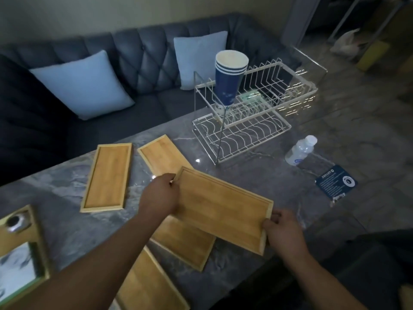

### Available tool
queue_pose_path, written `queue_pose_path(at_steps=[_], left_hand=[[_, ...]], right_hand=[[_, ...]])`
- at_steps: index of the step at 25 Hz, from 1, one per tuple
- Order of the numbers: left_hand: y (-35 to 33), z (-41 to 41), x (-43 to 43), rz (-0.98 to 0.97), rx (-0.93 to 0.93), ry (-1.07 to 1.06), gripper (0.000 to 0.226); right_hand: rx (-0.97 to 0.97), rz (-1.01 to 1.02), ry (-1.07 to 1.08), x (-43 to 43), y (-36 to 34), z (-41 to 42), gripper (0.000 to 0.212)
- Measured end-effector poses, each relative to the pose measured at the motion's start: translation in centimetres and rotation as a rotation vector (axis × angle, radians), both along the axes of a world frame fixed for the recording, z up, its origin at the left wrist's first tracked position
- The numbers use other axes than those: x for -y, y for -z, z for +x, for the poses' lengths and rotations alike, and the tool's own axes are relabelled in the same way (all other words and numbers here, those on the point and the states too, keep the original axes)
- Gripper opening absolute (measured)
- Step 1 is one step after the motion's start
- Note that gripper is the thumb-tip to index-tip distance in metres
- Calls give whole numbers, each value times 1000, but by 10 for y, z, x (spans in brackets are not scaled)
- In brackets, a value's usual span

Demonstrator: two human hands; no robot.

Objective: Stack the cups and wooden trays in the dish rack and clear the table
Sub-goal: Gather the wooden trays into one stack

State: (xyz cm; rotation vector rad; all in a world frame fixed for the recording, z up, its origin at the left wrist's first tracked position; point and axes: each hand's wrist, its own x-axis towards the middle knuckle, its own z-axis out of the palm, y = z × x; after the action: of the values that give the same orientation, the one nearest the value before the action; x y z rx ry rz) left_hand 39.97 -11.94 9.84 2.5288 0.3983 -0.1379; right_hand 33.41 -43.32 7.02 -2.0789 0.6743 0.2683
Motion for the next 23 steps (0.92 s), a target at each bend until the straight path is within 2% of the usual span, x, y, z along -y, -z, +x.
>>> queue_pose_path(at_steps=[6,11,23], left_hand=[[37,-19,-52,152,-144,-56,31],[65,-21,-70,197,-182,21,27],[98,-14,-85,163,-233,33,34]], right_hand=[[-95,129,-10,-51,50,-21,23],[-171,193,-2,-76,77,-36,25],[-232,267,27,-116,115,-47,37]])
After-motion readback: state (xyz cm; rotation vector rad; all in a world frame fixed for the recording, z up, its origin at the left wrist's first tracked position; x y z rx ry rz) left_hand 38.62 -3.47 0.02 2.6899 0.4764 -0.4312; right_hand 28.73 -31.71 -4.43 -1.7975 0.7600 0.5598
